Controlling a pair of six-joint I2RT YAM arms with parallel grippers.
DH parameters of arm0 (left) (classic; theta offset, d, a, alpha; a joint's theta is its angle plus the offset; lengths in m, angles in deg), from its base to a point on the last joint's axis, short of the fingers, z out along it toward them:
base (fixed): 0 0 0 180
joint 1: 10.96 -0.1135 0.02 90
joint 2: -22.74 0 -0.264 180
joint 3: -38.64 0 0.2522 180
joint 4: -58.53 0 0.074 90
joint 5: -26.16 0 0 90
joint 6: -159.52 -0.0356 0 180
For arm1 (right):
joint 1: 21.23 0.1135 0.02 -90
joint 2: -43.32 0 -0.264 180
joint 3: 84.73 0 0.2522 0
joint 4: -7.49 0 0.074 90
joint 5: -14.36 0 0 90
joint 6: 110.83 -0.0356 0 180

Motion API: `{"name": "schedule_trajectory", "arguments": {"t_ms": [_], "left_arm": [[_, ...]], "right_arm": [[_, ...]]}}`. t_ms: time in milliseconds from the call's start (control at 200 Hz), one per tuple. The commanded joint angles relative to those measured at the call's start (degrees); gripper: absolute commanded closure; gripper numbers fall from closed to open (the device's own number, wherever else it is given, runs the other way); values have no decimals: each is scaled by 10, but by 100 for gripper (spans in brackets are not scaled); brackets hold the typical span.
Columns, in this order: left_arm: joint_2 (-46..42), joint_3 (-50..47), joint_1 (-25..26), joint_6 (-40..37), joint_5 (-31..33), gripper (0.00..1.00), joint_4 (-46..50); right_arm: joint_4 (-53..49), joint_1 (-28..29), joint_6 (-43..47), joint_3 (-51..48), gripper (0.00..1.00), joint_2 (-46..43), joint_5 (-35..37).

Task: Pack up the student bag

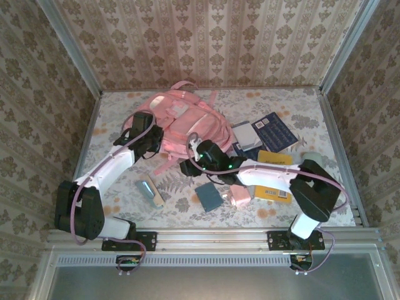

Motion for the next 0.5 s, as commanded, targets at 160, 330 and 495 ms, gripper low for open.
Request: {"name": "schedule_trajectory", "arguments": {"t_ms": [160,330,495], "left_arm": [[-25,34,32,69,1,100,-13],[-28,37,46,84,8,100,-16],[-32,39,50,101,20,100,-14]], "right_arm": [[81,5,-93,53,43,85,5],[90,5,-108,67,44,119,31],[75,6,-118,81,47,140,64]]}}
